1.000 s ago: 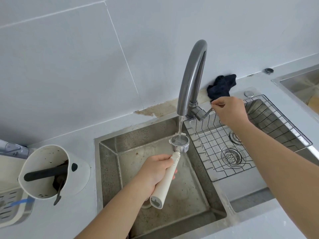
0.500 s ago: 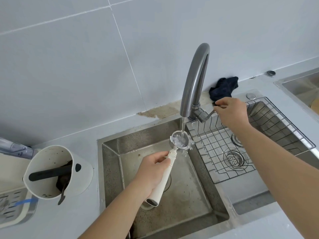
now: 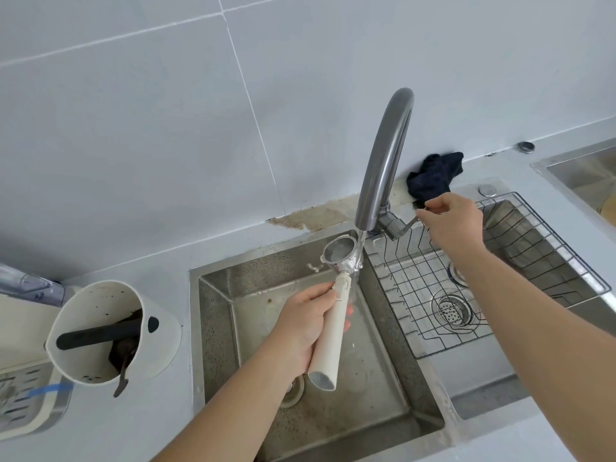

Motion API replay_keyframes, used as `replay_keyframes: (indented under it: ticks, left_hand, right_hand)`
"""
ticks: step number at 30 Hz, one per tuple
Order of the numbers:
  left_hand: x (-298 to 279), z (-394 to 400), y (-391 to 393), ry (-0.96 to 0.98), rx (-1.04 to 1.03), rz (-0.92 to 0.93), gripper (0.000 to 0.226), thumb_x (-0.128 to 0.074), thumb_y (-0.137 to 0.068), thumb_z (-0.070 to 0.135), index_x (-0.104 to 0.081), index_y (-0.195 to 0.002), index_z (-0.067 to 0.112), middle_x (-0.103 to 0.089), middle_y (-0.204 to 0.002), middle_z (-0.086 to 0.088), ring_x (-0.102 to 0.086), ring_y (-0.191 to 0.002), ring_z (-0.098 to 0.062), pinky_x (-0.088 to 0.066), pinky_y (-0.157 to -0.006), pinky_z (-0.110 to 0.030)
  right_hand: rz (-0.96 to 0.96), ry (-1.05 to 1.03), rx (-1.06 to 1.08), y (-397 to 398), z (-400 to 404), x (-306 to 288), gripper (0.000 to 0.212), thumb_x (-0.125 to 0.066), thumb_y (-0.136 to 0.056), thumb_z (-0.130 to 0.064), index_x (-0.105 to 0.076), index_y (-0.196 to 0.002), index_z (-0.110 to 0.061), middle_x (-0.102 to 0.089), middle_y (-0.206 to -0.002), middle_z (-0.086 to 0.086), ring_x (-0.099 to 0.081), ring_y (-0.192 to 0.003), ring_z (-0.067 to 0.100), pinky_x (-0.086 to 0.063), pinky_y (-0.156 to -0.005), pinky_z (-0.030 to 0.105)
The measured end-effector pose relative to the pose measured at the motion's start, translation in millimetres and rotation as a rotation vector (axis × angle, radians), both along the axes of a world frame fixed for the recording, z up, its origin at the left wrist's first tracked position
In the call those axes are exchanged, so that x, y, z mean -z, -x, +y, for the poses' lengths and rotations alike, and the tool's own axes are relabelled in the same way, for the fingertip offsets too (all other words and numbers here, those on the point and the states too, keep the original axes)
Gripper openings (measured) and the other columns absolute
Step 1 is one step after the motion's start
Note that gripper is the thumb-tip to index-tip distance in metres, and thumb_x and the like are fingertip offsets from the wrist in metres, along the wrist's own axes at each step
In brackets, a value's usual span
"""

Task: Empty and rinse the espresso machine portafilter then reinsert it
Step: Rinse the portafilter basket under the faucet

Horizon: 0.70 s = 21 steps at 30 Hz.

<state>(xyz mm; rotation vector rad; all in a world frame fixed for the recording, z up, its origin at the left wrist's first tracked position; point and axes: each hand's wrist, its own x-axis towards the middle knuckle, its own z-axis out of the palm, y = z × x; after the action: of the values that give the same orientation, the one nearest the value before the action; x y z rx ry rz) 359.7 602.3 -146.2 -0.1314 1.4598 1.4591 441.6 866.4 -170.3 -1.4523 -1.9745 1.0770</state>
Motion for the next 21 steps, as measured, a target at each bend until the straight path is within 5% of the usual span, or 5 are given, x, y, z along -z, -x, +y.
replay_keyframes:
  ticks: [10, 15, 21]
  left_hand:
    - [0, 41, 3, 0.093, 0.062, -0.037, 0.025, -0.06, -0.094, 0.016, -0.063, -0.115, 0.002, -0.068, -0.089, -0.019, -0.064, -0.06, -0.019, -0.054, -0.047, -0.025]
    - [8, 59, 9, 0.126, 0.022, -0.122, 0.015, -0.06, -0.093, 0.011, -0.061, -0.101, -0.002, -0.065, -0.088, -0.019, -0.064, -0.066, -0.021, -0.055, -0.062, -0.031]
    - [13, 64, 11, 0.154, 0.036, -0.17, 0.027, -0.06, -0.093, 0.009, -0.058, -0.116, -0.004, -0.061, -0.086, -0.019, -0.061, -0.059, -0.02, -0.056, -0.054, -0.029]
  right_hand:
    - [-0.023, -0.019, -0.036, -1, 3, 0, 0.017, -0.071, -0.085, -0.023, -0.07, -0.101, -0.015, -0.073, -0.091, 0.004, -0.064, -0.075, 0.023, -0.061, -0.076, 0.044]
    - [-0.056, -0.041, -0.052, -1, 6, -1, 0.017, -0.072, -0.084, -0.022, -0.072, -0.098, -0.014, -0.073, -0.089, 0.004, -0.069, -0.086, 0.027, -0.059, -0.079, 0.045]
    - [-0.063, -0.052, -0.058, 1, 6, 0, 0.017, -0.072, -0.084, -0.021, -0.072, -0.098, -0.012, -0.071, -0.088, 0.003, -0.067, -0.087, 0.025, -0.058, -0.079, 0.039]
